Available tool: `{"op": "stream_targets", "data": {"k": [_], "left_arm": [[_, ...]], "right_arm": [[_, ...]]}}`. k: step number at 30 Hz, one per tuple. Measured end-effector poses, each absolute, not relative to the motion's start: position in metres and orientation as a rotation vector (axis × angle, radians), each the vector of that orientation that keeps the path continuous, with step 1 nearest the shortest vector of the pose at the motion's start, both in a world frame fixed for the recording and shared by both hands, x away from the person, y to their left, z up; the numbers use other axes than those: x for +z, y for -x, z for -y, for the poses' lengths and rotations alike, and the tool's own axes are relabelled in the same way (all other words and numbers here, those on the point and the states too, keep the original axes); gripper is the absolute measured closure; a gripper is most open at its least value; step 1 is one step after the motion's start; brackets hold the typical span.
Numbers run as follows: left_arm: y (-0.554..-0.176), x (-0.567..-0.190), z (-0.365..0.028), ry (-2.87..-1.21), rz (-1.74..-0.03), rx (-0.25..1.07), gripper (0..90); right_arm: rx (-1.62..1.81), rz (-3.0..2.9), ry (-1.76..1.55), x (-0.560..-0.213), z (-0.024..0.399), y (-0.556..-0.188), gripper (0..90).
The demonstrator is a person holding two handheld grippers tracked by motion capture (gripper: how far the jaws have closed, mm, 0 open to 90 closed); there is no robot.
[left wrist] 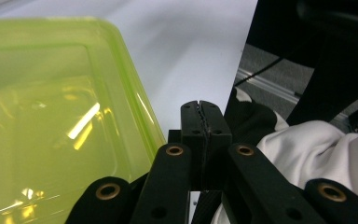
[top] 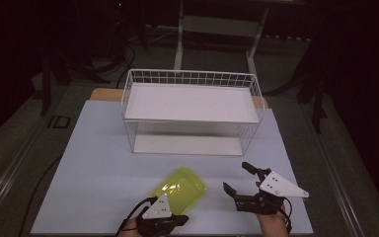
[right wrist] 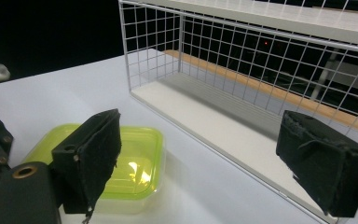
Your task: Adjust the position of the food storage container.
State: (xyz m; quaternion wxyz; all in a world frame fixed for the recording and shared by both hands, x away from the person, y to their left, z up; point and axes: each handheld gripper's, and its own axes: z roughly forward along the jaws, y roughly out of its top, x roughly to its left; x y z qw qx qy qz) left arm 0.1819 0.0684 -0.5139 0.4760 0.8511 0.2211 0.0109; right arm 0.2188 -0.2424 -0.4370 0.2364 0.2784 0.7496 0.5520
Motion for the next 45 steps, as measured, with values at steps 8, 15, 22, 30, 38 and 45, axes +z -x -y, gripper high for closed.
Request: {"op": "stream_targets", "data": {"k": [8, 15, 22, 30, 38, 45], "left_arm": [[-0.185, -0.511, -0.076, -2.102, -0.57, 0.12, 90.0], [-0.195, -0.515, -0.087, -2.097, -0.633, 0.137, 90.0], [-0.197, -0.515, -0.091, -2.095, -0.652, 0.163, 90.0], [-0.202, -0.515, -0.107, -2.081, -0.7, 0.191, 90.0], [-0.206, -0.515, -0.115, -2.078, -0.728, 0.201, 90.0], [-0.206, -0.5, -0.136, -2.018, -0.736, 0.224, 90.0]], "right_arm": [[1.514, -2.061, -0.763, -0.437, 0.243, -0.219, 13.9], [1.514, -2.059, -0.758, -0.437, 0.242, -0.218, 13.9], [1.518, -2.067, -0.762, -0.437, 0.243, -0.219, 13.9], [1.515, -2.072, -0.755, -0.438, 0.241, -0.22, 13.9], [1.516, -2.076, -0.759, -0.438, 0.241, -0.22, 14.0], [1.518, -2.081, -0.755, -0.438, 0.24, -0.22, 13.9]]}}
